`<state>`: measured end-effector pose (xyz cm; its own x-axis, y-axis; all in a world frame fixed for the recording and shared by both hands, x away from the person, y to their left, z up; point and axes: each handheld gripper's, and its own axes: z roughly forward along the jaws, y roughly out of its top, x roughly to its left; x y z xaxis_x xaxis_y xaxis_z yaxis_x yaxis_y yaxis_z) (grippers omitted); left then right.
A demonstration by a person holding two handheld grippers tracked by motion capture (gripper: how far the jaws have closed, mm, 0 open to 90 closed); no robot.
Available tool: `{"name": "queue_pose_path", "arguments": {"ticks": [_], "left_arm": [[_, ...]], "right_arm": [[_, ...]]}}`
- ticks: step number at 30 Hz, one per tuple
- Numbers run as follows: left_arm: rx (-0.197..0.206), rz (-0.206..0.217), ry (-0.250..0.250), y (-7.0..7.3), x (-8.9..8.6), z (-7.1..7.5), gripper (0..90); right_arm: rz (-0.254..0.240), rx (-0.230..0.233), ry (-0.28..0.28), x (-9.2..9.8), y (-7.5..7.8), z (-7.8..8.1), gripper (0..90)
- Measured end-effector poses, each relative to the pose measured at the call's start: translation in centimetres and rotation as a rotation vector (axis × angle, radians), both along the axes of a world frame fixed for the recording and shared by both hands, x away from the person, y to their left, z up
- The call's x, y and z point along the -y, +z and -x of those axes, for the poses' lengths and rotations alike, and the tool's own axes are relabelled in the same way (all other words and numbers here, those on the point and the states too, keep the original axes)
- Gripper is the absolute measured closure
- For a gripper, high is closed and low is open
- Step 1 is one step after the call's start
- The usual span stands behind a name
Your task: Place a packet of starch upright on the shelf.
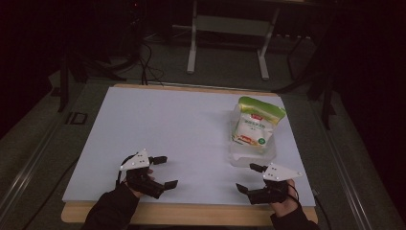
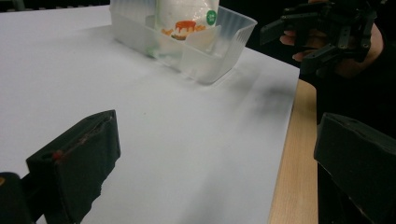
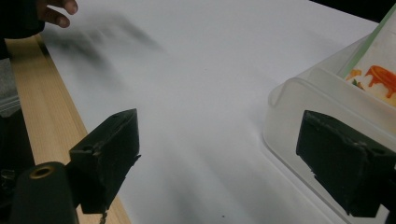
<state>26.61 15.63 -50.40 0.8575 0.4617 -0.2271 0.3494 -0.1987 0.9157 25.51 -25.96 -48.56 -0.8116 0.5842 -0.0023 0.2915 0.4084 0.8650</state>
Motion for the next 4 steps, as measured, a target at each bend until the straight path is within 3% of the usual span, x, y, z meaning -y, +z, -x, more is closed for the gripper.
{"name": "queue_pose_path", "arguments": {"ticks": [4], "left_arm": [[-0.001, -0.001, 0.000, -0.05, 0.04, 0.01, 0.9]], "right_arm": [[0.003, 0.003, 0.000, -0.02, 0.01, 0.00, 13.2]]}}
